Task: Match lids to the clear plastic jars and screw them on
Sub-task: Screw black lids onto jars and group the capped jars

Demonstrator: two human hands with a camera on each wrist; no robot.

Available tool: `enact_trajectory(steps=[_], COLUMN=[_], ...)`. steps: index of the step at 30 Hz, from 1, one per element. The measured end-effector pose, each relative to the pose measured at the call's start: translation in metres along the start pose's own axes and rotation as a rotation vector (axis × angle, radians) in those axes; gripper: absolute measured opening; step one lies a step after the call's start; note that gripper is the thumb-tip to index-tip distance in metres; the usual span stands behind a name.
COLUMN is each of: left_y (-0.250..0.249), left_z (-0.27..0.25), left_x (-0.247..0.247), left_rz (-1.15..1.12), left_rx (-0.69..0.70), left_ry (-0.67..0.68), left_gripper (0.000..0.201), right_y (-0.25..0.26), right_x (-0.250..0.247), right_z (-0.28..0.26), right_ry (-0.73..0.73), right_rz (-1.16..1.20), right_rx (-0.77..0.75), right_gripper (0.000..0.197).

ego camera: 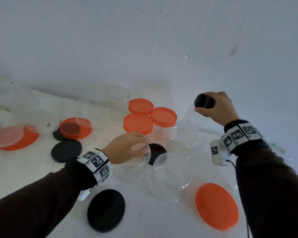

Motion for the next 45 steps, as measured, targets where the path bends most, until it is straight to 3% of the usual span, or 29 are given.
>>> enact_trajectory(steps=[6, 16, 25, 30, 33, 35, 38, 41, 45], left_y=[0.004, 0.002, 0.003, -0.001, -0.007, -0.007, -0.005, 0.002, 0.01], left_z=[-0.003, -0.005, -0.003, -0.008, -0.018, -0.023, -0.025, -0.027, -0.03], left_x=[0.0, -0.003, 0.002, 0.003, 0.001, 0.0, -0.004, -0.007, -0.011], left_rz=[-0.028, -0.04, -0.006, 0.041, 0.114, 0.145, 0.177, 0.17, 0.141], left_rx=[-0.04, -0.054, -0.048, 0.012, 0.103, 0.124, 0.1, 0.05, 0.028], left_ry=[-0.006, -0.032, 0.02, 0.105, 0.14, 0.163, 0.189, 0.193, 0.167], left_gripper=[0.061, 0.056, 0.059, 0.081, 0.086, 0.084, 0.088, 0.097, 0.098], right_y=[-0.007, 0.01, 0.019, 0.062, 0.09, 0.1, 0.104, 0.095, 0.084], right_x=[0.036, 0.051, 0.049, 0.016, 0.01, 0.019, 0.037, 0.052, 0.061], right_z=[0.01, 0.021, 0.013, -0.024, -0.074, -0.113, -0.159, -0.18, -0.19], right_ry=[0.113, 0.154, 0.249, 0.154, 0.3, 0.496, 0.707, 0.798, 0.83], right_rz=[0.002, -0.066, -0.141, 0.017, 0.132, 0.145, 0.045, -0.113, -0.225], right_rx=[-0.047, -0.156, -0.179, -0.319, -0.401, -0.43, -0.514, -0.543, -0.545], right_gripper=[0.058, 0.04, 0.05, 0.043, 0.04, 0.045, 0.07, 0.097, 0.108])
Point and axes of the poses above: each hand's wrist, its own z-axis towards the middle knuckle, its own x-axis out of the palm, y = z × x, the point moved 8 cm from there along z, towards the middle knuckle, and after that the axes turned 9 degrees about -y, right-handed, at the moved point
